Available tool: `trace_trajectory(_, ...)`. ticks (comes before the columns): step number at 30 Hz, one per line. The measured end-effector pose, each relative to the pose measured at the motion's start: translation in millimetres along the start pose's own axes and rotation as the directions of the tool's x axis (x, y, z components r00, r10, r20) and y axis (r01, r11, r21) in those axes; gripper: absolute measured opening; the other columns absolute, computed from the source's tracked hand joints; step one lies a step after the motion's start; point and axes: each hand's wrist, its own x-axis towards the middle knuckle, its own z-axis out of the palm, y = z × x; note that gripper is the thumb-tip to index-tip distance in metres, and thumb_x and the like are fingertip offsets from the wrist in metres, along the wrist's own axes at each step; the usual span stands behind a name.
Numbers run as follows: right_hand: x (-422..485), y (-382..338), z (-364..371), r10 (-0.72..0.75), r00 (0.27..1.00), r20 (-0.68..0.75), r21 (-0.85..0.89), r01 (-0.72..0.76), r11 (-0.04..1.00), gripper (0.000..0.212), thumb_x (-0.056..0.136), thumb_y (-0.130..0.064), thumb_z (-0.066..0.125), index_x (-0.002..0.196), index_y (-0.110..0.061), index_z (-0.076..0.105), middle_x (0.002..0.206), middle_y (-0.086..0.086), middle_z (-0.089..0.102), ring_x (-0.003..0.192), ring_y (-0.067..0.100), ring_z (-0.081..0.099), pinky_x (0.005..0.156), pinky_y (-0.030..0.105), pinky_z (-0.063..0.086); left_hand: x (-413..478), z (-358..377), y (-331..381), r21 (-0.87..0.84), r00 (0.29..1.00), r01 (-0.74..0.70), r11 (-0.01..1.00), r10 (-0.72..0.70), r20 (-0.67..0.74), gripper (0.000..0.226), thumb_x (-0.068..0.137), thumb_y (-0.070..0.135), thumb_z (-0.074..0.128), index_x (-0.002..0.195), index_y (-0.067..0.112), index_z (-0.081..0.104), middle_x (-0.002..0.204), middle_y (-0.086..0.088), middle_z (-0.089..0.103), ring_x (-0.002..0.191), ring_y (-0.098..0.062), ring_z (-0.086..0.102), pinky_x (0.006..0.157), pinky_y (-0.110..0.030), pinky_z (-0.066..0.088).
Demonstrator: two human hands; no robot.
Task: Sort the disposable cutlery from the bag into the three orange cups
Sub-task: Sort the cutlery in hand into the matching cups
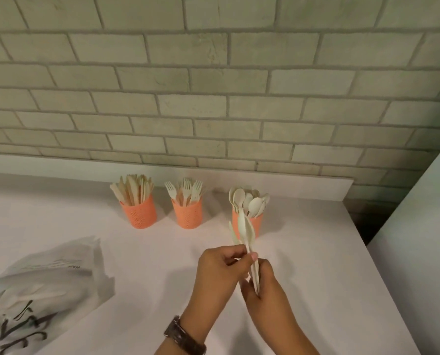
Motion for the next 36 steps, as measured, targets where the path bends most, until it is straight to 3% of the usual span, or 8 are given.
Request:
trace_trajectory(4, -1.6, 11.4, -5.7, 0.143, 0.988, 0.056, 0.214, -0.152, 0.965, 0.026, 0.084, -0.031, 0.067, 0.096, -0.022, 0.047, 0.066, -0.003, 0.045, 0.046, 0.003, 0.042, 0.047, 0.014, 0.033, 15.7, -12.5, 14.3, -0.238, 0.998, -0.007, 0.971, -0.007, -0.058, 0.010, 0.078, 0.005, 0.069, 0.081, 0.012, 0.075, 0.061, 0.003, 0.069, 0.055, -0.006, 0.061, 0.060, -0.019, 0.054)
trace_trajectory(7, -2.2, 17.2, -17.3, 0.288, 0.954, 0.085, 0.486, -0.292, 0.824, 0.021, 0.095, -0.037, 0.049, 0.095, -0.016, 0.050, 0.063, -0.002, 0.042, 0.039, 0.007, 0.029, 0.039, 0.018, 0.020, 47.1, -28.0, 20.2, -0.243, 0.973, -0.098, 0.965, 0.041, -0.227, 0.014, 0.078, 0.007, 0.070, 0.069, 0.017, 0.073, 0.057, 0.005, 0.066, 0.058, -0.010, 0.062, 0.064, -0.021, 0.055)
trace_trajectory(11, -0.4, 24.9, -37.9, 0.351, 0.935, 0.048, 0.692, -0.285, 0.664, 0.025, 0.101, -0.023, 0.031, 0.100, -0.011, 0.053, 0.057, 0.000, 0.037, 0.037, 0.010, 0.021, 0.044, 0.015, 0.012, 102.6, -22.0, 3.4, 0.109, 0.925, -0.199, 0.974, 0.223, -0.306, 0.021, 0.078, 0.022, 0.072, 0.059, 0.015, 0.067, 0.057, -0.003, 0.067, 0.060, -0.016, 0.060, 0.081, -0.043, 0.050)
trace_trajectory(16, -0.7, 26.6, -51.0, 0.297, 0.955, -0.002, 0.789, -0.181, 0.587, 0.023, 0.101, -0.019, 0.034, 0.103, -0.008, 0.055, 0.062, 0.005, 0.037, 0.037, 0.010, 0.023, 0.042, 0.016, 0.016, 145.3, 11.9, -26.3, 0.290, 0.934, -0.197, 0.937, 0.269, -0.234, 0.037, 0.080, 0.011, 0.069, 0.048, 0.010, 0.052, 0.046, -0.006, 0.049, 0.047, -0.002, 0.039, 0.050, -0.020, 0.030)
trace_trajectory(24, -1.8, 30.5, -60.3, 0.253, 0.962, -0.102, 0.772, -0.084, 0.630, 0.019, 0.100, -0.018, 0.035, 0.097, -0.005, 0.049, 0.059, 0.005, 0.046, 0.044, 0.022, 0.049, 0.047, 0.026, 0.038, 167.0, 31.0, -55.1, 0.584, 0.997, -0.055, 0.810, 0.073, -0.007, 0.016, 0.082, 0.022, 0.065, 0.080, 0.008, 0.073, 0.076, -0.007, 0.071, 0.073, -0.023, 0.063, 0.067, -0.029, 0.046)
trace_trajectory(28, 0.7, 26.7, -62.9, 0.239, 0.970, -0.048, 0.804, -0.105, 0.585, 0.015, 0.101, -0.019, 0.034, 0.097, -0.009, 0.044, 0.064, 0.010, 0.048, 0.043, 0.026, 0.048, 0.044, 0.034, 0.048, 150.2, 28.0, -48.9, 0.385, 0.996, -0.073, 0.920, 0.085, -0.013, 0.011, 0.083, 0.013, 0.065, 0.075, 0.021, 0.066, 0.075, 0.007, 0.062, 0.074, -0.016, 0.059, 0.066, -0.022, 0.047)
trace_trajectory(32, 3.3, 20.3, -57.7, 0.200, 0.977, -0.073, 0.760, -0.075, 0.646, 0.015, 0.100, -0.021, 0.034, 0.101, -0.009, 0.043, 0.065, 0.008, 0.050, 0.044, 0.021, 0.044, 0.044, 0.030, 0.044, 117.1, 19.0, -49.4, 0.234, 0.980, -0.050, 0.971, 0.093, -0.178, 0.026, 0.090, 0.020, 0.058, 0.114, 0.010, 0.063, 0.103, 0.003, 0.065, 0.088, -0.015, 0.062, 0.071, -0.014, 0.043)
trace_trajectory(36, 9.2, 4.6, -48.3, 0.111, 0.984, -0.139, 0.709, 0.020, 0.705, 0.011, 0.100, -0.019, 0.036, 0.101, -0.011, 0.043, 0.072, 0.006, 0.050, 0.052, 0.017, 0.046, 0.054, 0.030, 0.046, 49.9, 30.4, -58.1, -0.413, 0.937, 0.281, 0.866, -0.341, -0.078, 0.032, 0.097, 0.030, 0.040, 0.116, 0.013, 0.059, 0.116, -0.007, 0.064, 0.107, -0.024, 0.057, 0.087, -0.033, 0.044)
